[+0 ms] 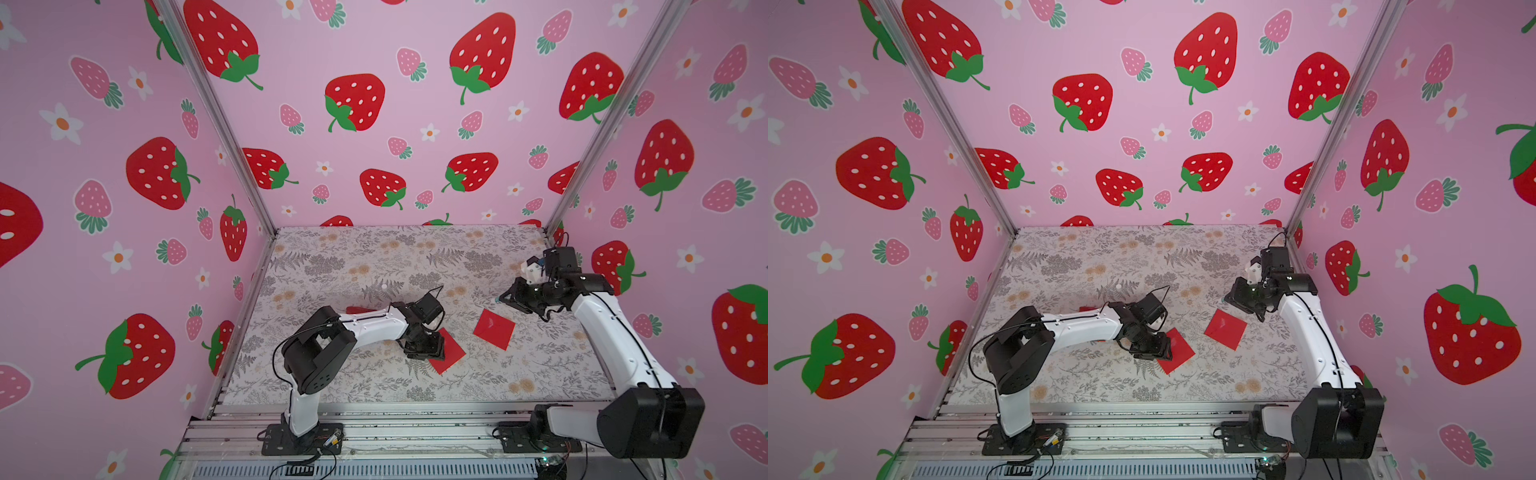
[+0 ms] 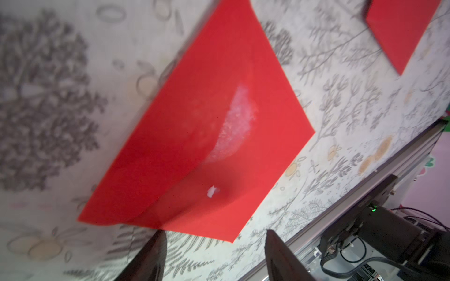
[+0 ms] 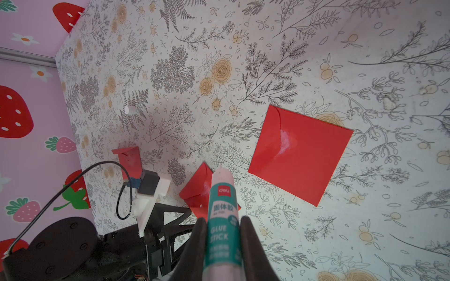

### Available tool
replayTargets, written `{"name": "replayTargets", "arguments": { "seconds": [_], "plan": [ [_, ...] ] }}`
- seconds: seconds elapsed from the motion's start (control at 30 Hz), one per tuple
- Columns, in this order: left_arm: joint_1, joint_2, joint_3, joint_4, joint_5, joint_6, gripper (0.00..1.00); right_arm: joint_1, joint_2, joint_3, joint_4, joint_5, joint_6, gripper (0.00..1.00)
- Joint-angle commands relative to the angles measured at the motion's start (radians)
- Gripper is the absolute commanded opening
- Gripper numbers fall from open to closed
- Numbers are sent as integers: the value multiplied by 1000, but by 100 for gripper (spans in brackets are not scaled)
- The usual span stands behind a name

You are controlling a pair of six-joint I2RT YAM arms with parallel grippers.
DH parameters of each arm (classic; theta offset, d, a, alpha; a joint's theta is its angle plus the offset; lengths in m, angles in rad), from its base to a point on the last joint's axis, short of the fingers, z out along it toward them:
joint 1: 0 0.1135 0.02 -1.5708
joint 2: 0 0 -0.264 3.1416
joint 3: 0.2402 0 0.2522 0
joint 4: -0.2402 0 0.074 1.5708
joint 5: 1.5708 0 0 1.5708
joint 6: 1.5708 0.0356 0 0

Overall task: Seal the envelope with a glue stick
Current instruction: Adjust the envelope at the center of the board.

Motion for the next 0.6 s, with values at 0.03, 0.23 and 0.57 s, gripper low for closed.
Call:
{"name": "replayTargets", "arguments": {
  "seconds": [0.03, 0.23, 0.57],
  "plan": [
    [9, 106, 93, -24, -3, 55, 65, -8, -13, 19, -17, 11, -25, 0],
    [-1, 158, 155, -14, 59, 86, 64, -14, -17, 24, -23, 17, -28, 0],
    [128, -88, 45, -89, -187, 130, 64, -16, -14, 27, -9, 4, -24, 0]
  ]
}}
